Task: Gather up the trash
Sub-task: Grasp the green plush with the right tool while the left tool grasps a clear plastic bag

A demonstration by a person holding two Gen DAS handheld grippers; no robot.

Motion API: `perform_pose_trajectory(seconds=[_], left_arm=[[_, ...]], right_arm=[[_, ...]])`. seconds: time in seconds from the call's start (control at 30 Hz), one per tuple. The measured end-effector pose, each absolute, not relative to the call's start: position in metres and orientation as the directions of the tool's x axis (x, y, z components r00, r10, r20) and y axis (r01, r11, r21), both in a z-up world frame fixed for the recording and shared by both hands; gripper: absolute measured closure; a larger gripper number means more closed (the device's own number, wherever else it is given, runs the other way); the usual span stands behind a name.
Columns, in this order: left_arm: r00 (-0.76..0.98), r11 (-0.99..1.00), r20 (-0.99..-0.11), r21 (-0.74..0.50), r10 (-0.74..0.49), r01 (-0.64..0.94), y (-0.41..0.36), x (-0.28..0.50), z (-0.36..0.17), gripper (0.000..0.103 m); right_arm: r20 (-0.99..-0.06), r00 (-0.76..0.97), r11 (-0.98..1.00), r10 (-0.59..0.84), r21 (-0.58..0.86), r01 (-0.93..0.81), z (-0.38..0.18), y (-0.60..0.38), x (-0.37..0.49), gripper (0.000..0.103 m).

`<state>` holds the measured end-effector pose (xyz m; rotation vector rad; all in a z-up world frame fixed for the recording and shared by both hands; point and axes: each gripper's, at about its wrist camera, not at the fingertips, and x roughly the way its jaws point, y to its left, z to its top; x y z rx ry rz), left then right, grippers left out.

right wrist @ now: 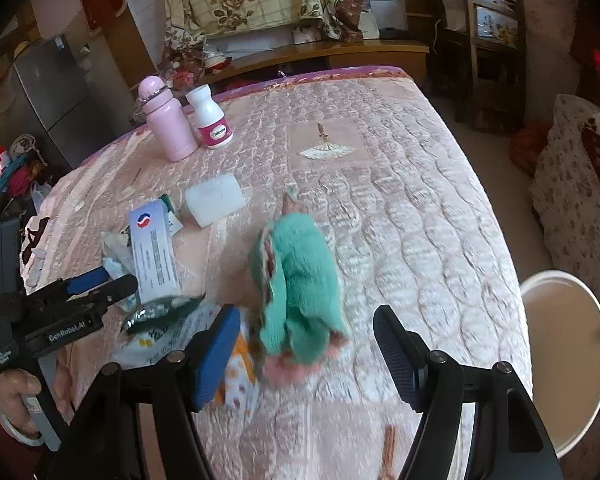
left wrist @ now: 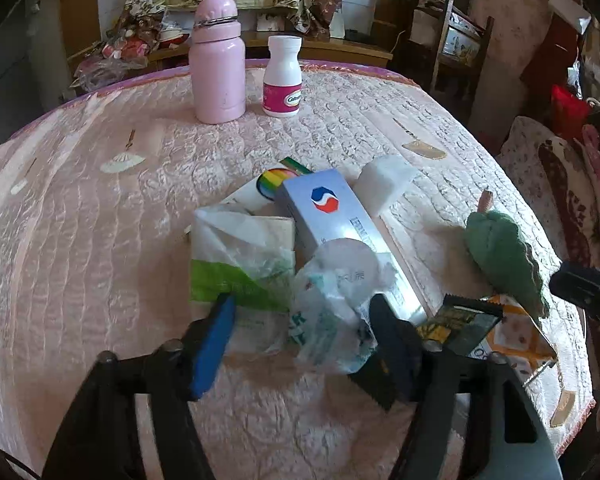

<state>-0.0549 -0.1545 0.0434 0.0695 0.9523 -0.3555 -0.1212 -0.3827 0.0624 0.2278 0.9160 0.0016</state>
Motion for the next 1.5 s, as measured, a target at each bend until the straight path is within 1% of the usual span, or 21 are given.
perform_pose_trajectory(seconds=[0.07,0.13,0.17,0.2,0.3,0.37,0.4,0.47,0.57,0.83,1.27,1.5], left_arm=[[0.493,0.929,-0.815,-0.136,-0.303,0.345,-0.154,-0.050,0.041,0.068],[0.485,0.924,-0.815,-0.150,-0.316,0.351,-0.152,-0.049,0.040,0.071],[0.486,0.925,-0.816,-0.144,-0.312,0.353,-0.150,-0.050,0.040,0.077],[0.483,0.925,-0.818,-0.146,-0.313,0.352,-0.148,-0.051,0.039,0.080],[0.469,0.919,-0.812,-0.192,-0.346,0.345,-0.138,-0.053,0.043,0.081],[0.468,0.913,-0.804,-0.216,-0.367,0.345,-0.133,-0.055,0.050,0.081],[0.472,0.911,-0.797,-0.226,-0.377,0.346,-0.130,-0.057,0.055,0.082],[0.483,0.908,-0.786,-0.234,-0.387,0.347,-0.126,-0.061,0.064,0.082],[0.490,0.903,-0.773,-0.248,-0.403,0.352,-0.125,-0.064,0.076,0.082],[0.514,0.886,-0.741,-0.244,-0.433,0.395,-0.143,-0.079,0.099,0.082],[0.515,0.873,-0.744,-0.189,-0.426,0.449,-0.188,-0.104,0.105,0.082],[0.510,0.858,-0.738,-0.180,-0.441,0.481,-0.212,-0.115,0.110,0.082]], right_arm=[[-0.786,0.609,0.977,0.105,0.197,0.087,0.061,-0.381,-0.110,0.030],[-0.790,0.602,0.975,0.112,0.204,0.085,0.056,-0.381,-0.096,0.030],[-0.794,0.598,0.975,0.113,0.204,0.088,0.055,-0.381,-0.092,0.030],[-0.799,0.591,0.975,0.112,0.204,0.091,0.052,-0.381,-0.086,0.030],[-0.811,0.573,0.974,0.117,0.207,0.094,0.042,-0.382,-0.070,0.030],[-0.813,0.564,0.969,0.149,0.233,0.081,0.035,-0.381,-0.063,0.031],[-0.810,0.564,0.966,0.163,0.248,0.078,0.032,-0.381,-0.061,0.035],[-0.801,0.573,0.962,0.174,0.261,0.074,0.030,-0.380,-0.062,0.050],[-0.798,0.584,0.971,0.150,0.230,0.065,0.035,-0.376,-0.068,0.055],[-0.762,0.634,0.970,0.132,0.232,0.077,0.057,-0.389,-0.097,0.055],[-0.734,0.671,0.967,0.103,0.233,0.107,0.076,-0.405,-0.142,0.055],[-0.717,0.692,0.963,0.080,0.235,0.131,0.087,-0.416,-0.165,0.055]])
